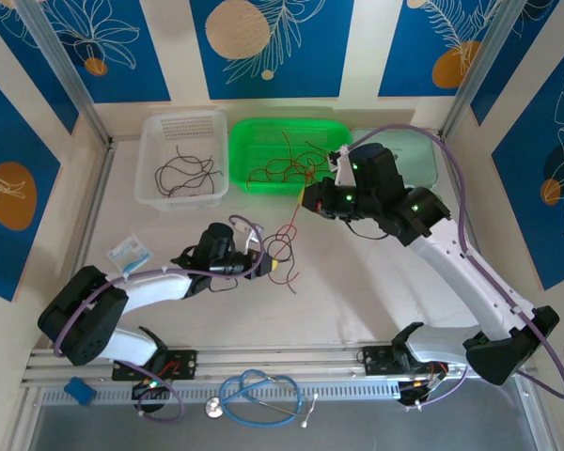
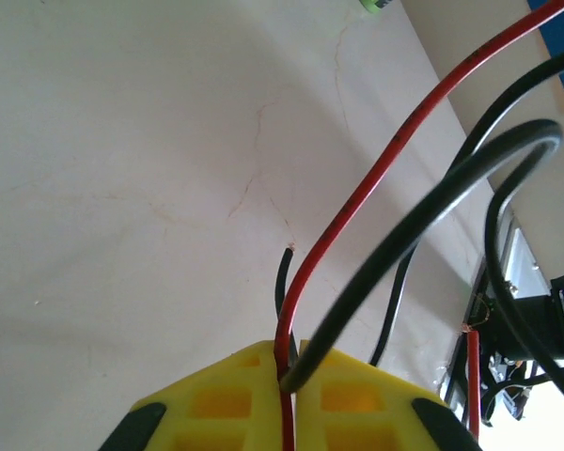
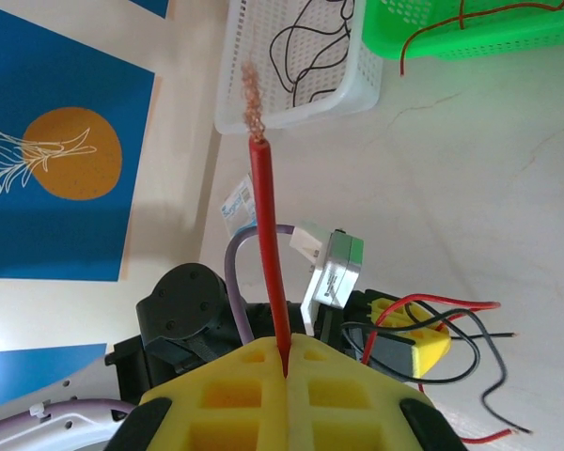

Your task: Untangle the cables

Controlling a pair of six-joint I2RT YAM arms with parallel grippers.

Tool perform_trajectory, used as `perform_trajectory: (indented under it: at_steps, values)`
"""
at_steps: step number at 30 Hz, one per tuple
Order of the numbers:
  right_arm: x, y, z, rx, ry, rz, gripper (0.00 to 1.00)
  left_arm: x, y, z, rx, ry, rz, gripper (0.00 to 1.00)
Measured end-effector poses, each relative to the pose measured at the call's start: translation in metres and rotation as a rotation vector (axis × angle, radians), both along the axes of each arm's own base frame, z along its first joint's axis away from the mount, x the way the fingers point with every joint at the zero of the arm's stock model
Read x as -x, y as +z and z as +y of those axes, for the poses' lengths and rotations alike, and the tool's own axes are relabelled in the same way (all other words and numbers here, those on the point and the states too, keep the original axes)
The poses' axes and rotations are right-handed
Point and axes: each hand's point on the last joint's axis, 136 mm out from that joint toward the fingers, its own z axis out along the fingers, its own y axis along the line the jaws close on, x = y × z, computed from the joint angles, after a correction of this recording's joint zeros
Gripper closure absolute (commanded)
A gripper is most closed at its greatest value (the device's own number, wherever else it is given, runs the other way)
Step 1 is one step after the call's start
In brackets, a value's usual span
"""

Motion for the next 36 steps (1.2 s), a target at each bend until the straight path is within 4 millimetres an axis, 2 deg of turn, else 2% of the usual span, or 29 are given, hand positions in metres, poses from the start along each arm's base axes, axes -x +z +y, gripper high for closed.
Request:
perform_trajectory:
  at_steps: [3,11,25,27,30,32,34,36]
  values:
    - [-0.004,0.009,-0.01,0.003,-0.029,-0.02,1.0,0.001,-0.001,0.003,-0.012,0.009,-0.002,0.95]
    - [-0.002,0.069,-0.053,-0.027,-0.128,-0.167,1.0,0.006,-0.021,0.02,-0.094,0.042,-0.015,0.96]
    - [0.004,0.066,-0.101,0.049,-0.24,-0.144,1.0,-0.006,-0.002,0.031,-0.12,0.1,-0.13,0.99]
    - [0.007,0.066,-0.104,0.049,-0.249,-0.145,1.0,-0.006,0.002,0.032,-0.12,0.104,-0.142,0.93]
    - [0.007,0.07,-0.105,0.039,-0.25,-0.157,1.0,-0.005,0.004,0.035,-0.131,0.109,-0.153,0.74]
    - [0.003,0.08,-0.105,0.013,-0.256,-0.192,1.0,0.0,-0.007,0.042,-0.173,0.112,-0.131,0.61]
    - [0.001,0.087,-0.103,-0.013,-0.253,-0.216,1.0,0.005,-0.018,0.049,-0.211,0.112,-0.104,0.52]
    - [-0.001,0.09,-0.099,-0.035,-0.242,-0.226,1.0,0.009,-0.025,0.055,-0.241,0.114,-0.085,0.48]
